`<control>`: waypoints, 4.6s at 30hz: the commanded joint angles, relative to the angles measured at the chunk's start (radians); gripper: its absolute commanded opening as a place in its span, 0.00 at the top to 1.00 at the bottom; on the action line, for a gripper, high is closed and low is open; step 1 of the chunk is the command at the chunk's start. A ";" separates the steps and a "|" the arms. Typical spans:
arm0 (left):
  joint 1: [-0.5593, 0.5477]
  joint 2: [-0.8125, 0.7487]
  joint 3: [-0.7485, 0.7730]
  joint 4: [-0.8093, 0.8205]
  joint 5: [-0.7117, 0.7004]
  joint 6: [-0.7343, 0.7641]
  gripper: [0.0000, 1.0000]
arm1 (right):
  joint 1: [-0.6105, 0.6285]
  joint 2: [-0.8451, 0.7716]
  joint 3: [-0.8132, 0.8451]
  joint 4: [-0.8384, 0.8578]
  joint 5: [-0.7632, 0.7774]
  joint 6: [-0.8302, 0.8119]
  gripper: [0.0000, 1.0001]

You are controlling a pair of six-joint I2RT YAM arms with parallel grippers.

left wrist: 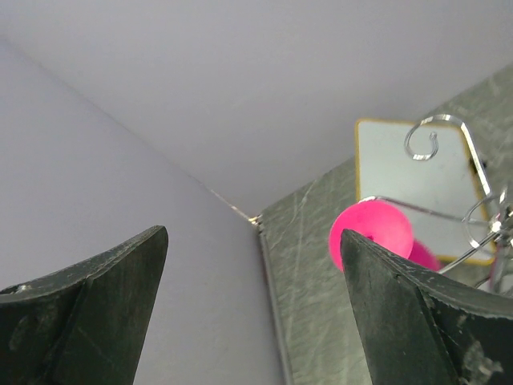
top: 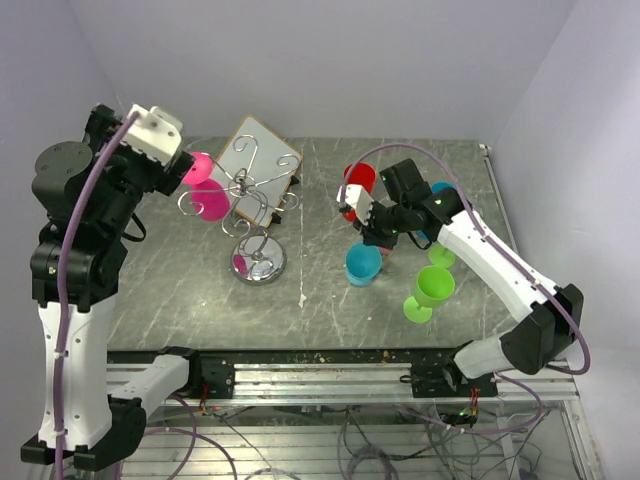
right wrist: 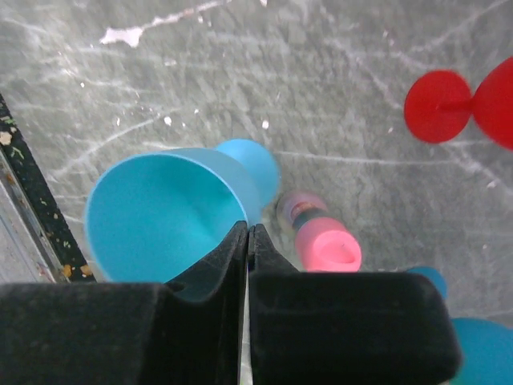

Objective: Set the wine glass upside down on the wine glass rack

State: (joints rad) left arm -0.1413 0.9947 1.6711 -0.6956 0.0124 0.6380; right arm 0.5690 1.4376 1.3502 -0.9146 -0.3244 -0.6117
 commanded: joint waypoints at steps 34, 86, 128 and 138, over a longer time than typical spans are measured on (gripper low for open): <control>-0.013 0.212 0.069 0.339 0.558 -0.913 0.02 | -0.004 -0.003 0.797 0.277 0.120 0.253 1.00; -0.238 0.480 0.012 0.594 0.786 -1.136 0.93 | -0.019 -0.109 0.699 0.334 0.023 0.359 1.00; 0.020 0.167 0.169 0.220 -0.124 -0.340 0.93 | -0.059 -0.319 0.100 0.354 0.103 0.138 0.04; -0.005 0.227 0.166 0.241 -0.363 -0.067 0.93 | -0.154 -0.342 -0.167 0.456 -0.051 0.139 0.04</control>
State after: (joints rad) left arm -0.1333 1.1950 1.8168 -0.4763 -0.2005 0.4313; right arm 0.4820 1.1206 1.2335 -0.5331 -0.2703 -0.4721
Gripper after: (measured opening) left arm 0.082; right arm 0.963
